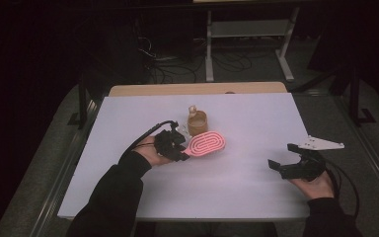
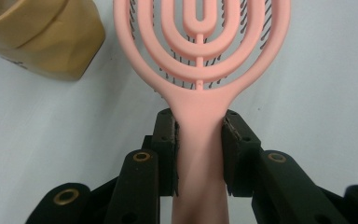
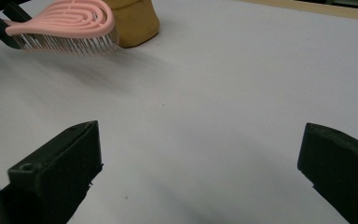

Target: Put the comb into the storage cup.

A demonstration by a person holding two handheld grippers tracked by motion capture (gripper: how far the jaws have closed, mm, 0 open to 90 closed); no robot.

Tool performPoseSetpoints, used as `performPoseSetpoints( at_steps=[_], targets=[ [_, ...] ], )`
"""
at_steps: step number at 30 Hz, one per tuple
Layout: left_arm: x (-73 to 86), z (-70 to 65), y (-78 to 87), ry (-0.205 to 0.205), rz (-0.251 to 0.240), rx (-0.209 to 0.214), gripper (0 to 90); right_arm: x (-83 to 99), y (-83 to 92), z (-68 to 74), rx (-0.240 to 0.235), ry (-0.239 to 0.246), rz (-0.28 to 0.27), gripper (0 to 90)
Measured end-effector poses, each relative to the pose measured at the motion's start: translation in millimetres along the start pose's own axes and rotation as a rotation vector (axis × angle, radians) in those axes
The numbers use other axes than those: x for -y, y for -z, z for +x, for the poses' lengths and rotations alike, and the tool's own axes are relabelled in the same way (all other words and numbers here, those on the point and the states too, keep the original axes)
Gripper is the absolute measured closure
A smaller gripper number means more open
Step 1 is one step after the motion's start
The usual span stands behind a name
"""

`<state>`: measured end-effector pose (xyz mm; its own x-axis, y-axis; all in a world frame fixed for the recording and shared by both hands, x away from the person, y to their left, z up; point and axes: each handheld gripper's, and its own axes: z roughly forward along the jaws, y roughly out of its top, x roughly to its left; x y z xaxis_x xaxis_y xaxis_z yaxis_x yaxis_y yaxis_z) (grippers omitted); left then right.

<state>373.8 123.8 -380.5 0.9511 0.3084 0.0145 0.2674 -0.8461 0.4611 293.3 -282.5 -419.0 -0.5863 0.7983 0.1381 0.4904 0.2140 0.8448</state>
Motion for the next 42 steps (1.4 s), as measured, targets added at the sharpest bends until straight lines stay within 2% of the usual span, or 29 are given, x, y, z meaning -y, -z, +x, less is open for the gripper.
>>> performPoseSetpoints(
  at_steps=[12,25,27,31,42],
  targets=[
    [6.2,-0.2,17.9,0.013,-0.046,-0.022,69.7,0.1,-0.4,0.1,0.0,-0.001,0.002,0.0],
    [3.2,-2.6,40.9,0.001,-0.071,-0.053,69.7,-3.2,3.7,-0.1,-0.004,-0.004,-0.013,0.0],
    [2.6,-3.1,44.7,-0.002,-0.071,-0.058,69.7,-5.9,6.4,1.7,-0.02,-0.014,-0.022,0.0],
    [1.6,-3.6,50.9,-0.003,-0.077,-0.064,69.7,-10.8,8.9,5.9,-0.039,-0.002,-0.037,0.0],
    [-6.6,-6.9,63.9,-0.025,-0.088,-0.087,69.7,-29.0,11.3,13.3,-0.069,0.019,-0.028,0.0]
  ],
)
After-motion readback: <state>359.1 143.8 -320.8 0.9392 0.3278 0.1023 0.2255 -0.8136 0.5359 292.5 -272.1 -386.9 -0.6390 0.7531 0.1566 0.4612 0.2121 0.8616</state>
